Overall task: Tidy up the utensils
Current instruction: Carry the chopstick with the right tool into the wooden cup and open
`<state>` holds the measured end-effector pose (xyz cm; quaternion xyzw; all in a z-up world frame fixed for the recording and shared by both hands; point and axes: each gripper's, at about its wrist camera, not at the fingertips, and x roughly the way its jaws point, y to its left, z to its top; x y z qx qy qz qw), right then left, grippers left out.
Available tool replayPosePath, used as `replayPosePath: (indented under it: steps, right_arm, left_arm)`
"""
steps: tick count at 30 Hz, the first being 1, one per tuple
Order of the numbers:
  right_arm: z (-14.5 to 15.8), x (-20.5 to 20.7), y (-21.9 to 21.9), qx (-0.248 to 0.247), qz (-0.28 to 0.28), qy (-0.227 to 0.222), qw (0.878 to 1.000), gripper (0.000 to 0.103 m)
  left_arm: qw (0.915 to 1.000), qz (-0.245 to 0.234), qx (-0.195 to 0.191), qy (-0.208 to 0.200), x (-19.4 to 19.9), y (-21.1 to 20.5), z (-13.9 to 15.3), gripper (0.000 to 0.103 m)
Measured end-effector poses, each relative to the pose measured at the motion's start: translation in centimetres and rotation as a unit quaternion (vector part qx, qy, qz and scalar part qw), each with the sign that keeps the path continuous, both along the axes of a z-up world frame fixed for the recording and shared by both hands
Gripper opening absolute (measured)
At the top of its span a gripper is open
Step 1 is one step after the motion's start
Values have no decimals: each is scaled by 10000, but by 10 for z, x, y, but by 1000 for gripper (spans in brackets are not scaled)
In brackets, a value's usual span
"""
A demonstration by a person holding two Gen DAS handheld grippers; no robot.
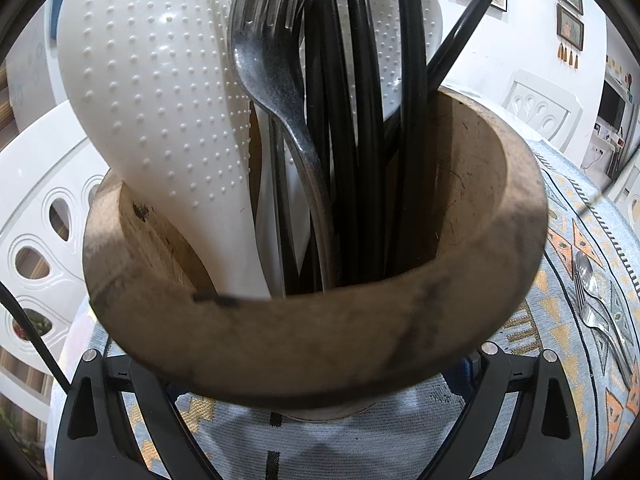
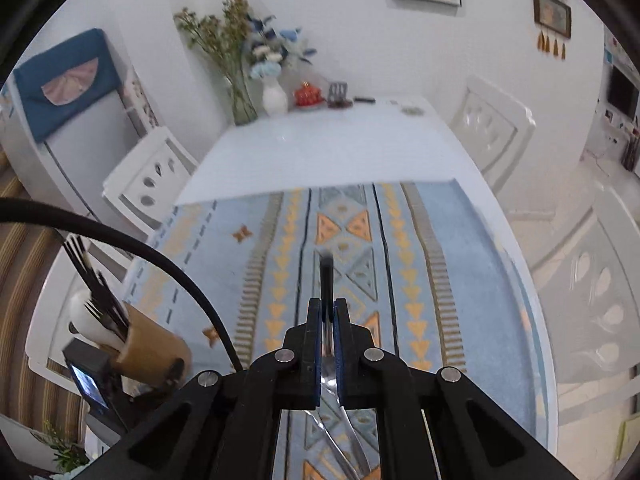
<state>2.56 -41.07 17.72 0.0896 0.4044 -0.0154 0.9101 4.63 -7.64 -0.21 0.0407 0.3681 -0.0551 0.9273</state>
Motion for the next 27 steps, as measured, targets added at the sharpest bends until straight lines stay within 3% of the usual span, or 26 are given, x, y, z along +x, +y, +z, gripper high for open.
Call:
replayPosePath:
  steps: [13, 22, 27]
  right_arm:
    - [58, 6, 33, 49, 527, -503, 9973, 5]
    - [96, 10, 65, 707, 1285, -627, 9872, 5]
    - [109, 9, 92, 776, 1728, -752, 9790, 5]
  left_arm:
    - [10000, 1, 2, 1, 0, 0, 0, 96]
    - [10000, 0, 2, 1, 1, 0, 0, 96]
    - [10000, 0, 1, 2, 1, 0, 0, 96]
